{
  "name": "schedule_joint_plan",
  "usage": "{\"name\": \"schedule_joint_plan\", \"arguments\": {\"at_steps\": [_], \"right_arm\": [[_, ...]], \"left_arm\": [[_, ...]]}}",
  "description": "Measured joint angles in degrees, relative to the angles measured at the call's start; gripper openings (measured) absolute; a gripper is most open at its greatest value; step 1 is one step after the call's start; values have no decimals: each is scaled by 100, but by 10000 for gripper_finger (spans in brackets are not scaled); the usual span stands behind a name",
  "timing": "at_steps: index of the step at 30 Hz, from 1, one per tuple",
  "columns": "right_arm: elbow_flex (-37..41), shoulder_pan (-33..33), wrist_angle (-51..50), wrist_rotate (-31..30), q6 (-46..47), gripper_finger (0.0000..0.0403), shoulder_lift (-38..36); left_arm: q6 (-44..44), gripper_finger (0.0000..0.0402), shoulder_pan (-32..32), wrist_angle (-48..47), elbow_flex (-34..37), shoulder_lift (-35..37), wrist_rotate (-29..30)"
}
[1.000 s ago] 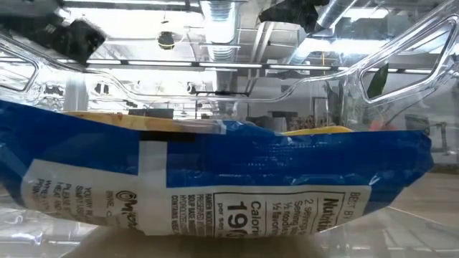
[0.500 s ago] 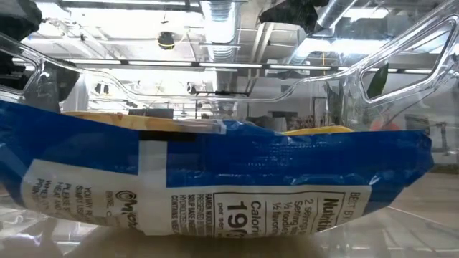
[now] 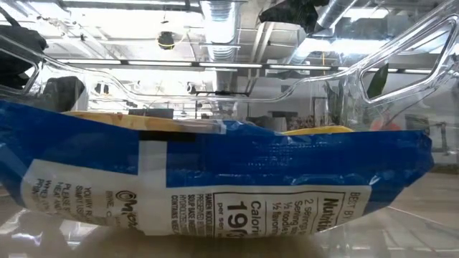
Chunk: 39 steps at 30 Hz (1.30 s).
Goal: Sort Maruchan noodles
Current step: Put the top blue noodle pack into the bottom transparent bin
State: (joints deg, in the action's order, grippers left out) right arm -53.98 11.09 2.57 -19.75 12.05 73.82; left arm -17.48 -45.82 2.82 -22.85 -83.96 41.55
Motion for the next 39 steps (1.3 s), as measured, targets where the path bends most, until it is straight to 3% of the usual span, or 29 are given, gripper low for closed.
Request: {"name": "schedule_joint_plan", "arguments": {"at_steps": [3, 5, 7, 12, 19, 23, 27, 34, 39], "right_arm": [[0, 0, 0, -2, 13, 285, 0], [0, 0, 0, -2, 15, 285, 0], [0, 0, 0, -2, 13, 285, 0], [0, 0, 0, -4, 13, 285, 0], [0, 0, 0, -7, 11, 285, 0], [0, 3, 0, -7, 11, 285, 0], [0, 7, 0, -6, 9, 285, 0], [0, 7, -9, -2, 0, 285, 0], [0, 7, -9, 0, -6, 285, 0]], "left_arm": [[-3, 122, 0, -1, -4, -109, 86], [-8, 52, 0, -116, -50, -109, 117], [-19, 17, 2, -465, -173, -73, 136], [-25, 3, 2, -2097, -823, 251, 206], [275, 0, 0, -4012, -1895, 1017, 1184], [969, 0, 0, -3856, -2194, 1487, 1836], [1884, 0, 0, -2995, -2236, 1920, 2040], [3502, 0, 0, -1459, -2234, 2227, 2011], [4023, 0, 0, -627, -2228, 2208, 1325]]}}
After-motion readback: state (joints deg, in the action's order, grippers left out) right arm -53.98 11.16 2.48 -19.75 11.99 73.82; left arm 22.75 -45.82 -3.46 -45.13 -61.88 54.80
